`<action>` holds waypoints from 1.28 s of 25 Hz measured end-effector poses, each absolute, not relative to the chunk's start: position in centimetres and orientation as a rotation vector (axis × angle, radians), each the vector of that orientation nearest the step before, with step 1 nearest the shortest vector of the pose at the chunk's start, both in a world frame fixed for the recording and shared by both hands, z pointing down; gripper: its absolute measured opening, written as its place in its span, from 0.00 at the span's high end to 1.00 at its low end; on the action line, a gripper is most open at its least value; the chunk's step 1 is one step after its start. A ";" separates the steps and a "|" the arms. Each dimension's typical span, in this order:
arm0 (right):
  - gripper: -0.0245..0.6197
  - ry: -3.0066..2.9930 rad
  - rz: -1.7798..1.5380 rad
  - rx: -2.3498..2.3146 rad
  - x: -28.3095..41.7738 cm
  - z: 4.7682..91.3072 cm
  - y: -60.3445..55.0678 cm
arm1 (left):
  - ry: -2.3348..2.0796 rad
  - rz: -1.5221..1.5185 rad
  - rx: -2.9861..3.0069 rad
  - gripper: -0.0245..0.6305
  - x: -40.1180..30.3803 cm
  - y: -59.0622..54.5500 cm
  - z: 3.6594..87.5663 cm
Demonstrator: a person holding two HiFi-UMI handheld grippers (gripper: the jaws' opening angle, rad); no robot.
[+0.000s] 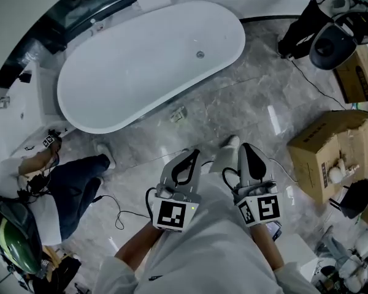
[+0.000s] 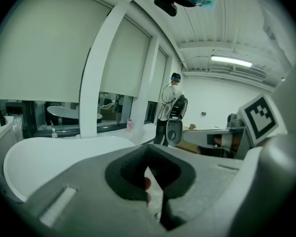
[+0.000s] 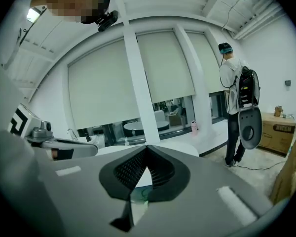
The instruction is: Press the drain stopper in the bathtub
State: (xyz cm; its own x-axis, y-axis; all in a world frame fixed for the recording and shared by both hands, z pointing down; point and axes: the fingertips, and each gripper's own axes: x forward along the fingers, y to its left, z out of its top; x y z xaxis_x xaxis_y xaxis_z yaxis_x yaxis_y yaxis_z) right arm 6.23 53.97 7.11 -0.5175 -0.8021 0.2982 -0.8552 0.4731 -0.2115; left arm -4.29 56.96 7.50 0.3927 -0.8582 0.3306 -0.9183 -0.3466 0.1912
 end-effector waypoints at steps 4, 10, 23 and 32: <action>0.97 -2.506 0.480 1.509 5.9 6.5 54.5 | -1.473 0.245 2.301 0.96 -6.2 56.9 8.1; 0.97 -2.460 0.526 1.602 7.5 7.8 49.8 | -1.441 0.216 2.353 0.96 -4.7 51.6 7.6; 0.96 -2.550 0.576 1.414 13.5 9.0 26.9 | -1.534 0.384 2.259 0.96 1.1 28.7 8.9; 0.96 -2.552 0.615 1.309 16.5 10.9 18.9 | -1.523 0.390 2.139 0.96 5.3 20.7 11.9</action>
